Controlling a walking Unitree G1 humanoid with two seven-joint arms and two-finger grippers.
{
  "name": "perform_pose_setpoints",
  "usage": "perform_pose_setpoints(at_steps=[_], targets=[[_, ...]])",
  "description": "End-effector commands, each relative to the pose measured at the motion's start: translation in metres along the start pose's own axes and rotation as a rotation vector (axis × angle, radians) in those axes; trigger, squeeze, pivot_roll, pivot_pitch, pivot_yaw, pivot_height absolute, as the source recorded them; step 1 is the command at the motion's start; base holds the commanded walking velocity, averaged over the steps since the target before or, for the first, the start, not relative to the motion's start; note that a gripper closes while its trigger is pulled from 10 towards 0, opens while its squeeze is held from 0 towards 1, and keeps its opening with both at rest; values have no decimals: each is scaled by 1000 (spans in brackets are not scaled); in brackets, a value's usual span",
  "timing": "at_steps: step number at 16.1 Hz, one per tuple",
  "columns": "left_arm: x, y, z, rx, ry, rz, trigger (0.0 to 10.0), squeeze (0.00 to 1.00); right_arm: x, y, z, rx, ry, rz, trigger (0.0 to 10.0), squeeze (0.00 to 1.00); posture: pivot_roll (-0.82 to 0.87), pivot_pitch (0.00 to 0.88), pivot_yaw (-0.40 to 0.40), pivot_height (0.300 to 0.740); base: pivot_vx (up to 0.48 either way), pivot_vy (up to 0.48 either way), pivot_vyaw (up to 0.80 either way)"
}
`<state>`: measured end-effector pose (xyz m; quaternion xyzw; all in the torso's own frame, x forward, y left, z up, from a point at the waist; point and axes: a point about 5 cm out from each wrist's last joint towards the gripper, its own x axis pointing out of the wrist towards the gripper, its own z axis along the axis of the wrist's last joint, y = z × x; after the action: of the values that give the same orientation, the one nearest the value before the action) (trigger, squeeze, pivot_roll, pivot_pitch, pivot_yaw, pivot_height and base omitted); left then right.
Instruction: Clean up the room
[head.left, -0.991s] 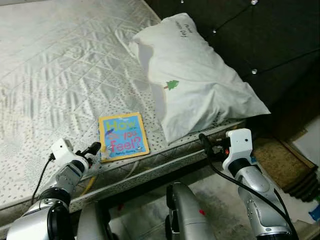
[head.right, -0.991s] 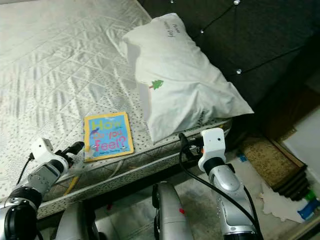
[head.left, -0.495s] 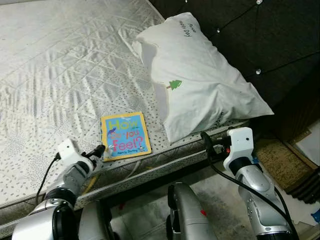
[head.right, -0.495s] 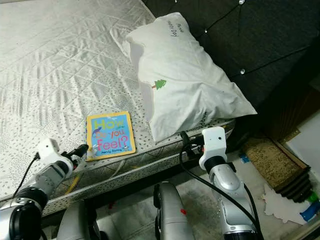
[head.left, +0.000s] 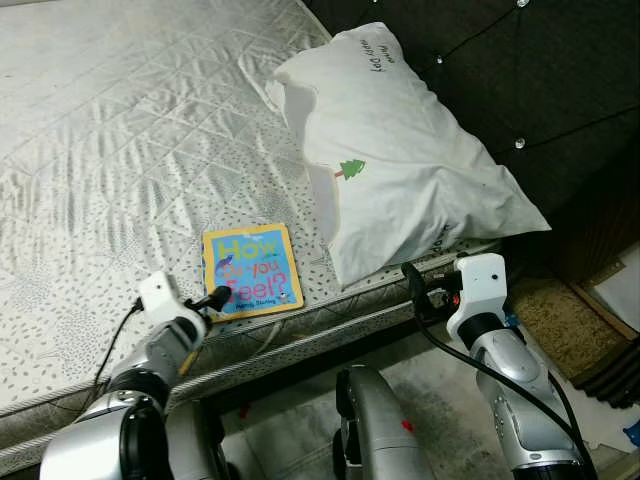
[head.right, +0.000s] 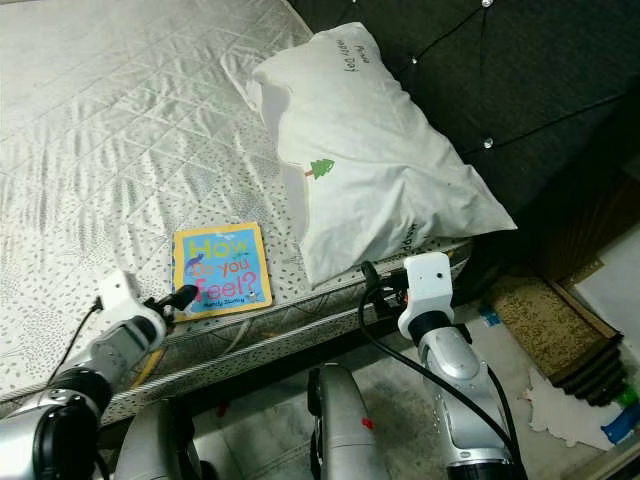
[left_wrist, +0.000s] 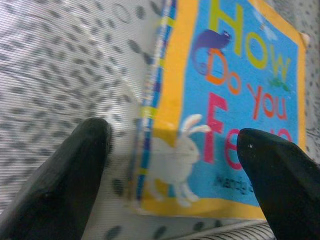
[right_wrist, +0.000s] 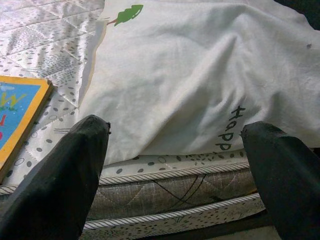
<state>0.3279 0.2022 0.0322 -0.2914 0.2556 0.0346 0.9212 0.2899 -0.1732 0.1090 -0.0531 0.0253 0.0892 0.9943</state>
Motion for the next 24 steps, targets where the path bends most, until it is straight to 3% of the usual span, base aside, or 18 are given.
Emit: perform_pose_setpoints(at_steps=[1,5,24], targets=[[1,-4,-6,14,37,-14,10000,0,-1,-3,-1,-2,0,-18,10000,0,-230,179,-46,586,0,0,0],[4,-16,-10,38,52,-56,10000,0,0,-2,-2,0,-2,-17,10000,0,-228,175,-45,586,0,0,0],[7,-29,-14,134,86,-108,10000,0,2,1,-4,2,-4,-12,10000,0,-221,164,-40,586,0,0,0]])
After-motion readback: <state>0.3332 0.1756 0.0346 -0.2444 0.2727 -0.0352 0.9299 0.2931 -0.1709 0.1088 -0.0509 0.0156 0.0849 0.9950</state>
